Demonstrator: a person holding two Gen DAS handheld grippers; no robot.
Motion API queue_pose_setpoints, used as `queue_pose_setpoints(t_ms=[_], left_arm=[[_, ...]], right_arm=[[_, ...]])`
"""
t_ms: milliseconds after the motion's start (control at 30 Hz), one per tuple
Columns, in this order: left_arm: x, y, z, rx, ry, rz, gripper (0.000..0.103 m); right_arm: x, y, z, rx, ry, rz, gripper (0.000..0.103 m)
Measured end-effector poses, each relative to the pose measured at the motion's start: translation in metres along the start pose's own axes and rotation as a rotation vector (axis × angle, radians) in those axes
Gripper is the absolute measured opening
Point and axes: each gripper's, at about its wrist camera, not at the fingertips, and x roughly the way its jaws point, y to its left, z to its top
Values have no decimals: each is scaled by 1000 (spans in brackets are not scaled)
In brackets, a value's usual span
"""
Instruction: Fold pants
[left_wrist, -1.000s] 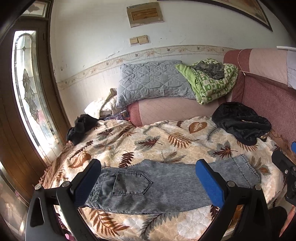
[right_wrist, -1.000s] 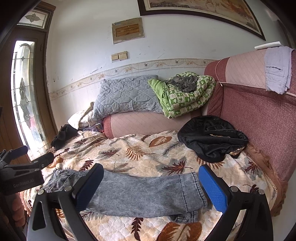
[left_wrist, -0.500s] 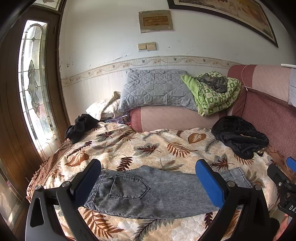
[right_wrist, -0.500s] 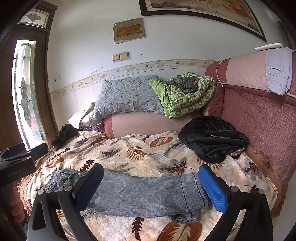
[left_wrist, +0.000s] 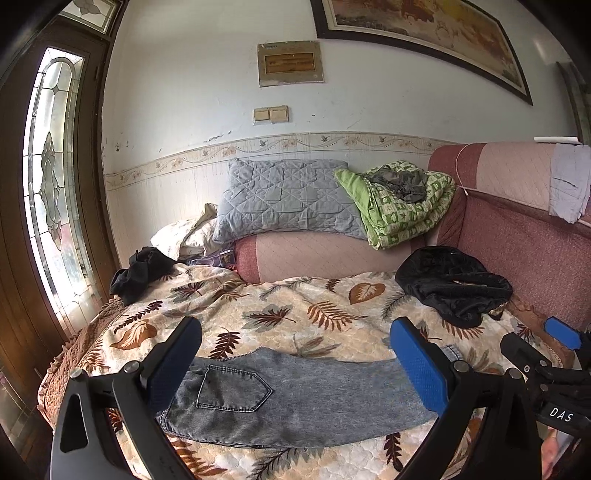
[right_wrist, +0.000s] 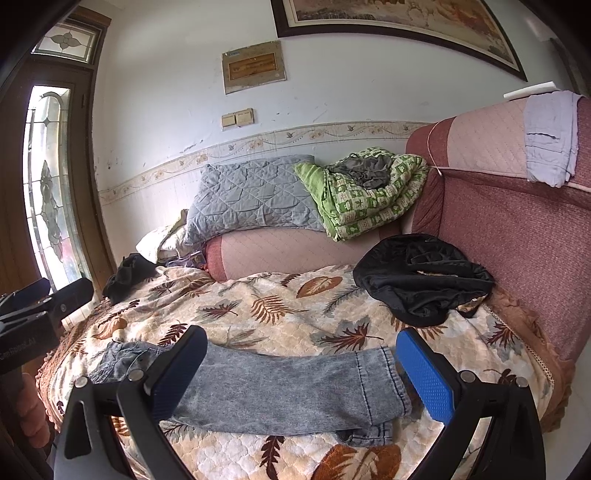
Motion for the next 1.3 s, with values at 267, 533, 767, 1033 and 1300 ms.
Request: queue_pose_setpoints(t_ms=[267,533,767,1033,1300], left_arm=[[-2,-6,0,31,-34,18,102],[4,0,-5,8,-8,2,102],[17,-7,-23,48,38,-72,102],[10,-8,-24,76,0,-62,102],[24,6,-36,64,64,-7,102]], right_arm=[[0,0,-1,-2,5,7,103],[1,2,-1,-1,11,11,103],[5,10,-4,-22,26,4,103],[1,15,3,-58,-4,-31,103],[6,0,-9,-88,20,-83,103]])
